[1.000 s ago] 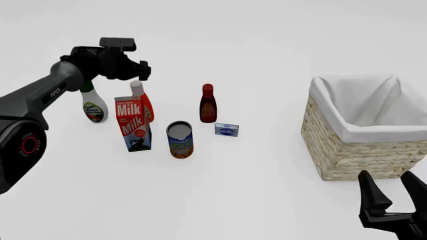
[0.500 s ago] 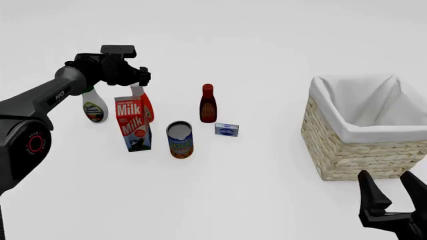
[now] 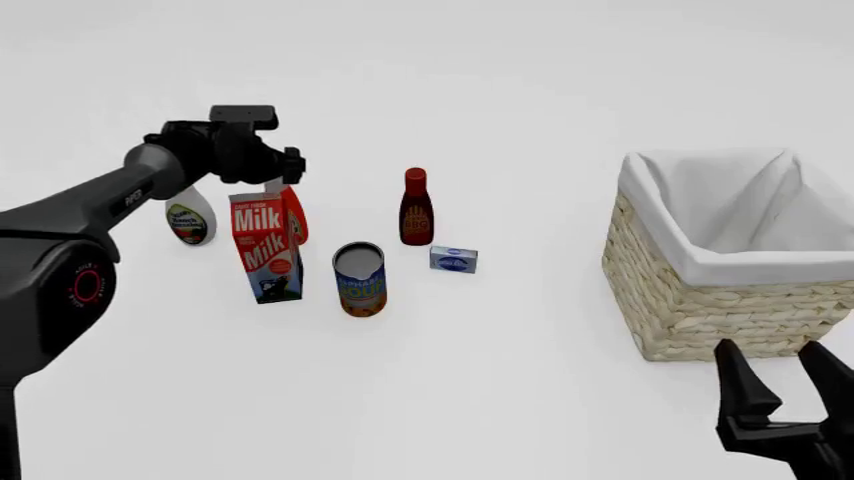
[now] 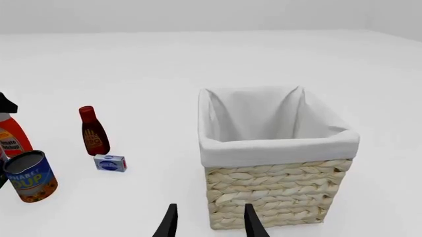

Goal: Pick the ketchup and place it in the basket.

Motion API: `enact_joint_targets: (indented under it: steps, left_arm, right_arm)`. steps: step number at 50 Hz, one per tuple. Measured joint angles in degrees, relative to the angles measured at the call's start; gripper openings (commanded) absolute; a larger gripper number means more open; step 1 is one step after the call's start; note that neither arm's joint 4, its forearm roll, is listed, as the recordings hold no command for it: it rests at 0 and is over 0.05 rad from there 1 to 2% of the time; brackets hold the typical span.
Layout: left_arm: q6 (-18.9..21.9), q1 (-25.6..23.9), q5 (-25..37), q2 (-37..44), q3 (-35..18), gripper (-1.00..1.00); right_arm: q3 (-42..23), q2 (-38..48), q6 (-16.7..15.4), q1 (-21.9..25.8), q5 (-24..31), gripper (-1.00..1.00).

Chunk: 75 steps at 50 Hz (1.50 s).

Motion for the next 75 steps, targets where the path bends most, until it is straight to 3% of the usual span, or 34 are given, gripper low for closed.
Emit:
enact_joint_targets:
  steps: [30,31,53,75]
  left_arm:
    - [-0.5,-0.1,-1.1,2.5,0.6,1.0]
    - [-0.5,-0.1,-1.2,2.6,0.8,-1.0]
    - [-1.1,-0.5,-1.4,0.7,2.1,-1.0]
    - [1.2,-1.9,3.1,-4.9,-2.3,-1.0]
  right_arm:
    - [0.0,1.7,0.6,0.1,-1.3,1.0]
    - [0.0,1.7,0.6,0.1,-1.3,1.0]
    - [0.0,1.4,0.7,0.1,-1.2,1.0]
    - [0.0,-3.6,0.4,0.0,2.6,1.0]
